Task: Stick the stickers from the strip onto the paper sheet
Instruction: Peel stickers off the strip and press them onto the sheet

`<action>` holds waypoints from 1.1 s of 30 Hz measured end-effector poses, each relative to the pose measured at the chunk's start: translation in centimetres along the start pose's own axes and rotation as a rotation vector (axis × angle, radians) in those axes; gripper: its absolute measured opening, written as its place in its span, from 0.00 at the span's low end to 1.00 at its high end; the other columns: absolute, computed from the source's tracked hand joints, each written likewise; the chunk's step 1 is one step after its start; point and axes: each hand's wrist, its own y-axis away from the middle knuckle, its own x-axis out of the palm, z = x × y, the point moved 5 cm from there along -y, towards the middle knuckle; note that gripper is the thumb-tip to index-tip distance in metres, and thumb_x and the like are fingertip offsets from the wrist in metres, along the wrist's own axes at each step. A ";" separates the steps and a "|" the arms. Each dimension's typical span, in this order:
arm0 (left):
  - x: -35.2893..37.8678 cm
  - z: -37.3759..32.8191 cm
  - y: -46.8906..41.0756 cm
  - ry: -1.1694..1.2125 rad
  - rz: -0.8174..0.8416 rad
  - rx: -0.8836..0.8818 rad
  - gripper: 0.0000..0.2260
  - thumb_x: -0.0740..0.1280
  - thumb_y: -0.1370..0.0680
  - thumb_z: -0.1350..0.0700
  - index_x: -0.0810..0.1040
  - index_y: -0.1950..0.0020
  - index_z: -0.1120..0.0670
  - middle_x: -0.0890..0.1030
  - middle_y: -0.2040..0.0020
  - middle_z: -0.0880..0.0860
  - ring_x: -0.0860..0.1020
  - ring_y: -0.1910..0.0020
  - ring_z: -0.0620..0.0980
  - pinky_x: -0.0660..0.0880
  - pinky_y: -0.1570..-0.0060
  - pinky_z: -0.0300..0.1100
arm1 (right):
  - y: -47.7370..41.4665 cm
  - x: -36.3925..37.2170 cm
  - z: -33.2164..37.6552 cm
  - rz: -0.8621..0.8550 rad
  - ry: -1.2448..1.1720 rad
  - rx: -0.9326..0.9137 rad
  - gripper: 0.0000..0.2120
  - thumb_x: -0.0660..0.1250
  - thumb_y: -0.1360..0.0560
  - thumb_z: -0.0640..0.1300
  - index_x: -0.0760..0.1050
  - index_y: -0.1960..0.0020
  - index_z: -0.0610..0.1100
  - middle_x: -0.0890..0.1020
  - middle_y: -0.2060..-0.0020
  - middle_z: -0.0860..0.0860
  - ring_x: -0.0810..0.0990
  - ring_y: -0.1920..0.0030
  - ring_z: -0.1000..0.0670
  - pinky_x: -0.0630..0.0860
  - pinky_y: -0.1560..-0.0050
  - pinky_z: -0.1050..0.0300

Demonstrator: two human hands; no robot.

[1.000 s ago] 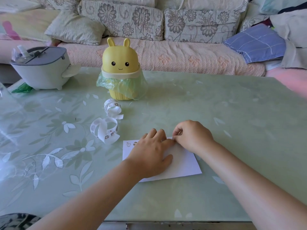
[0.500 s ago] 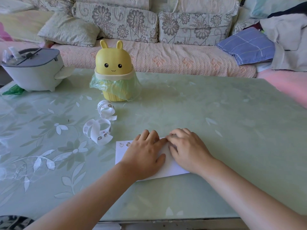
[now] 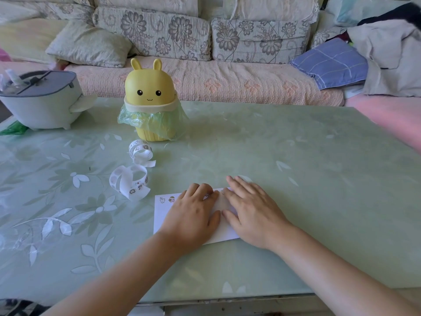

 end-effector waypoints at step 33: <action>0.4 5.2 4.0 -0.038 0.240 -0.223 0.39 0.34 0.27 0.32 0.40 0.20 0.51 0.36 0.21 0.47 0.33 0.24 0.43 0.34 0.25 0.42 | -1.5 1.7 2.2 0.146 -0.072 0.057 0.41 0.44 0.21 0.69 0.38 0.18 0.45 0.37 0.20 0.52 0.36 0.21 0.55 0.40 0.21 0.53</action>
